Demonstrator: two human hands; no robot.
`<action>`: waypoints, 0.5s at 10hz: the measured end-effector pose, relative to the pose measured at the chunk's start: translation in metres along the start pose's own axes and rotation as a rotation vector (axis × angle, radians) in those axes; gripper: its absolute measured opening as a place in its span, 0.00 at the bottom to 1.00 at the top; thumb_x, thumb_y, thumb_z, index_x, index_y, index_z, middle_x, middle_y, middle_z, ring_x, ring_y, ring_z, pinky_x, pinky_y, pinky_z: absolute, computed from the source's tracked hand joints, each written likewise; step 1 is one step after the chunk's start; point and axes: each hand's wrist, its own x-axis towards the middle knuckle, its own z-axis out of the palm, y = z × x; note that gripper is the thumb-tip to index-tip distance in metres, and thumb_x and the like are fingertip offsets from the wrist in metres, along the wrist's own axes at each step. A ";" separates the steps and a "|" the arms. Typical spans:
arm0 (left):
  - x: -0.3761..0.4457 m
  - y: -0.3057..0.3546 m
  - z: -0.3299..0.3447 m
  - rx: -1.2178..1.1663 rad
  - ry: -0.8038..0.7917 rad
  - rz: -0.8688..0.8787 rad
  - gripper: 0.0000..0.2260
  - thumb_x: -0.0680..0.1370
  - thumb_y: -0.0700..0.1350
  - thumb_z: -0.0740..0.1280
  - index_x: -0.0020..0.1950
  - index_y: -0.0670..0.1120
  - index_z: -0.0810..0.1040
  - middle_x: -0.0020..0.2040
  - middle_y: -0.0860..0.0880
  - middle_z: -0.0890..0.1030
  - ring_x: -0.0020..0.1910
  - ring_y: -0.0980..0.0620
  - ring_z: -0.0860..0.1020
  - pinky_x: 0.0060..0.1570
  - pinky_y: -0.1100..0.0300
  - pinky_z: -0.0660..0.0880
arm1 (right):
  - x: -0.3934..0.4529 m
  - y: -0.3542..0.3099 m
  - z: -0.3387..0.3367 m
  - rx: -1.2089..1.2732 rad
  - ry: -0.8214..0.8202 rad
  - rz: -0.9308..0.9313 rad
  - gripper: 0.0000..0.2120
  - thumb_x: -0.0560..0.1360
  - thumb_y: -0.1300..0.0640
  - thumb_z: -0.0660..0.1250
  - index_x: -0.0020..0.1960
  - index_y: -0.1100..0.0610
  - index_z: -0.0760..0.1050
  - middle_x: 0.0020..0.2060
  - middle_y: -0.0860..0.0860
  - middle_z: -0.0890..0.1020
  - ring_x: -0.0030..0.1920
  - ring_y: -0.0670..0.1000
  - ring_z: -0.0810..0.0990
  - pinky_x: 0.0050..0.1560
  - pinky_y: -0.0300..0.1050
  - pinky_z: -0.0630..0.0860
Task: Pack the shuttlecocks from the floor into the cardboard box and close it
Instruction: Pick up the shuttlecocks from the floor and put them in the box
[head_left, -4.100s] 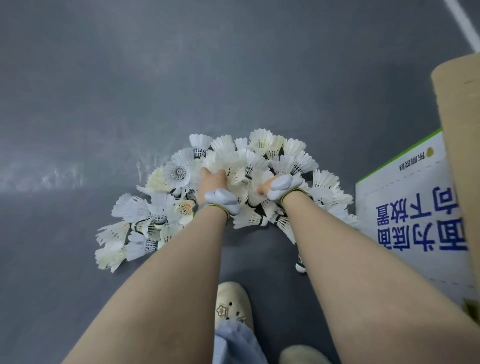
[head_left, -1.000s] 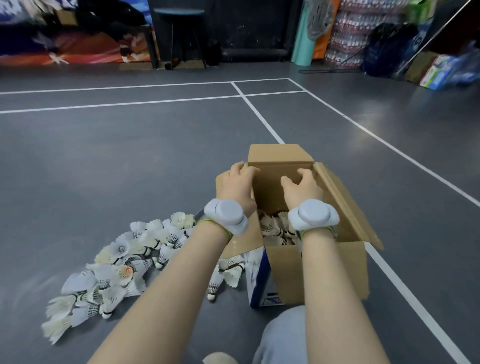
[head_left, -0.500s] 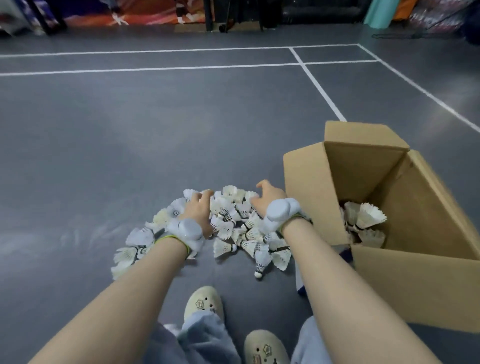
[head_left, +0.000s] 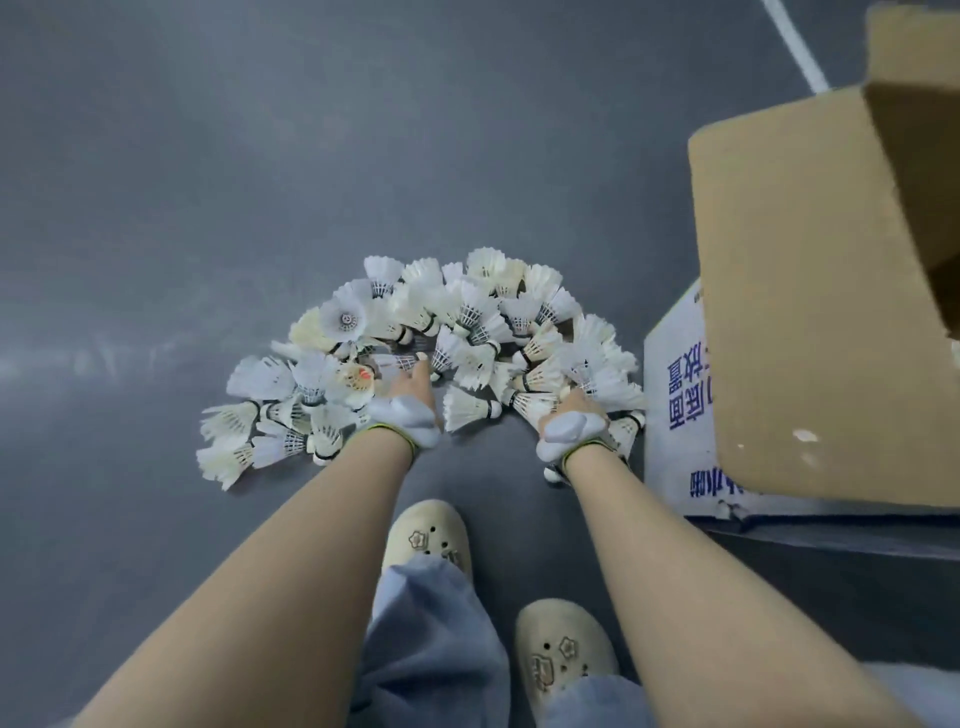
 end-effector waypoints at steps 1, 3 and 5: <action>0.021 0.008 0.020 -0.120 0.012 -0.014 0.27 0.76 0.38 0.63 0.73 0.41 0.57 0.70 0.38 0.65 0.68 0.41 0.67 0.64 0.54 0.66 | 0.024 0.020 0.021 -0.064 0.141 0.023 0.22 0.78 0.59 0.60 0.71 0.60 0.64 0.69 0.60 0.66 0.68 0.58 0.67 0.64 0.47 0.67; 0.043 0.025 0.040 -0.339 0.049 0.077 0.31 0.77 0.38 0.63 0.75 0.40 0.51 0.73 0.40 0.60 0.71 0.43 0.64 0.70 0.53 0.62 | 0.047 0.016 0.039 0.116 0.235 0.084 0.24 0.71 0.64 0.64 0.65 0.61 0.62 0.65 0.62 0.67 0.63 0.62 0.71 0.55 0.47 0.72; 0.059 0.031 0.052 -0.541 0.015 0.107 0.31 0.75 0.38 0.63 0.74 0.45 0.52 0.69 0.45 0.68 0.63 0.49 0.70 0.62 0.59 0.63 | 0.050 0.025 0.046 0.364 0.344 0.122 0.26 0.71 0.66 0.66 0.66 0.56 0.61 0.62 0.58 0.75 0.60 0.60 0.75 0.48 0.45 0.69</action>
